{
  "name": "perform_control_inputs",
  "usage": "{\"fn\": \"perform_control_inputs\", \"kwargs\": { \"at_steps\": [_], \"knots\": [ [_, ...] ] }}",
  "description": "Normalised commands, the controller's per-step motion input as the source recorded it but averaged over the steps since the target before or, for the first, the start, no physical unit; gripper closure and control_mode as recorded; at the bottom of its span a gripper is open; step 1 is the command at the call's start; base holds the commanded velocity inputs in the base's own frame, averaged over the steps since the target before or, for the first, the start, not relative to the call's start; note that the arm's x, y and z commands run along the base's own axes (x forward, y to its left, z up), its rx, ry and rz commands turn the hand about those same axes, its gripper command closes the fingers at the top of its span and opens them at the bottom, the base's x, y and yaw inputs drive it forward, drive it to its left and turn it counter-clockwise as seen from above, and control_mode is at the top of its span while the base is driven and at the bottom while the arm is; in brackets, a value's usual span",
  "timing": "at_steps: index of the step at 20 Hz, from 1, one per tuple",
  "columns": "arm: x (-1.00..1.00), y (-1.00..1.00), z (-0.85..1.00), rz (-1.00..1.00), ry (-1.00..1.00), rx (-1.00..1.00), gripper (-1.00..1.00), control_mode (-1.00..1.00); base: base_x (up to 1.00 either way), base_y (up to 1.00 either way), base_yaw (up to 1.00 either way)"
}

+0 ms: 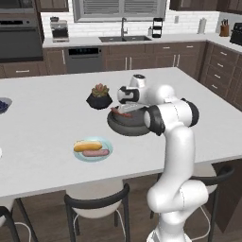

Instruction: Place one bun and one sausage from the bowl on each plate.

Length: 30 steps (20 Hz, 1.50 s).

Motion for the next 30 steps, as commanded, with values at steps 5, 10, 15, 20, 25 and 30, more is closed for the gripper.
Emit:
{"fn": "perform_control_inputs", "kwargs": {
  "at_steps": [5,10,15,20,25,30],
  "knots": [
    [0.22,0.08,-0.25,0.17,-0.08,-0.07,-1.00,-1.00,0.00,0.00,0.00],
    [0.07,0.23,-0.19,0.11,-0.03,-0.11,-1.00,-1.00,0.00,0.00,0.00],
    [0.00,0.04,-0.25,0.04,0.00,-0.06,-1.00,-1.00,0.00,0.00,0.00],
    [0.00,-0.01,-0.35,0.04,0.00,-0.01,1.00,-1.00,0.00,0.00,0.00],
    [-0.03,-0.01,-0.46,0.08,0.00,-0.01,1.00,-1.00,0.00,0.00,0.00],
    [-0.47,-0.07,-0.93,0.05,0.00,-0.06,1.00,-1.00,0.00,0.00,0.00]
  ]
}}
